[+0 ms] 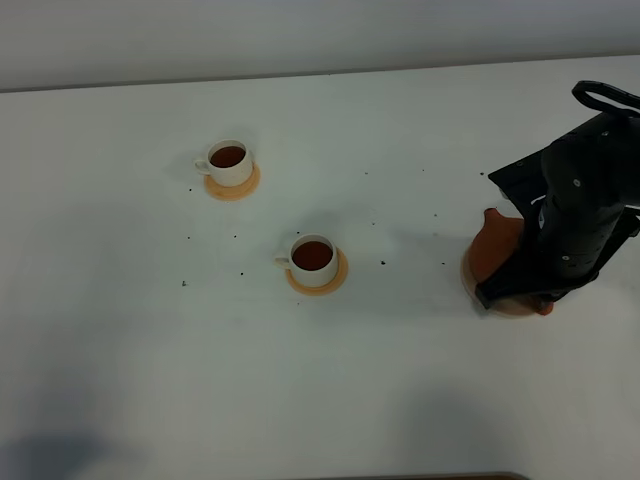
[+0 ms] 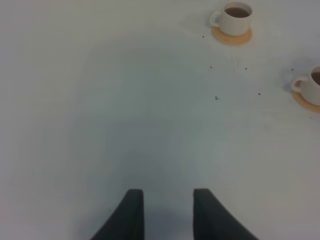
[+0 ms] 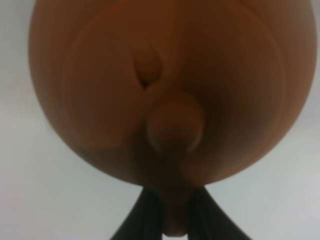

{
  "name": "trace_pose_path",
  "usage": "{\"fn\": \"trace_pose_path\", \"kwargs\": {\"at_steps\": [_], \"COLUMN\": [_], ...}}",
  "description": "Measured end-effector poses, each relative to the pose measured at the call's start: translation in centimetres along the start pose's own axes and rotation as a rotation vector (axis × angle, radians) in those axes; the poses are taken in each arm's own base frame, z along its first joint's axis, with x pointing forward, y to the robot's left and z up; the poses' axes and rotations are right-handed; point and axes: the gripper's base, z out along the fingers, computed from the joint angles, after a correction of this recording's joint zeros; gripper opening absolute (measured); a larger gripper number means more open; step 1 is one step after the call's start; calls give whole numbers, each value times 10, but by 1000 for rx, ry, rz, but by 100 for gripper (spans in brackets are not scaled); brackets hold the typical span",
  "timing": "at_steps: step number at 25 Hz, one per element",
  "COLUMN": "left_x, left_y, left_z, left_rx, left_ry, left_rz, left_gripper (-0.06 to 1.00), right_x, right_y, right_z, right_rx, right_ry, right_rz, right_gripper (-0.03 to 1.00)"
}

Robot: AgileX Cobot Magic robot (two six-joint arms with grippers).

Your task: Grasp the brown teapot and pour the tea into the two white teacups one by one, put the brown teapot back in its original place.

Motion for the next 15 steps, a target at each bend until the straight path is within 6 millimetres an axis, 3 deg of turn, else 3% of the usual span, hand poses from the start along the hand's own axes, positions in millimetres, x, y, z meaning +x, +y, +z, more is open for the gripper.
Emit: {"fn": "trace_pose_path", "kwargs": {"at_steps": [15], "left_x": [0], "left_y": [0], "left_z": [0], "left_rx": [0], "left_ry": [0], "left_rz": [0], "left_gripper": [25], "right_x": [7], "right_y": [-2], "right_z": [-18], "right_rx": [5], "right_ry": [32], "right_rz": [19], "right_gripper": [42]}}
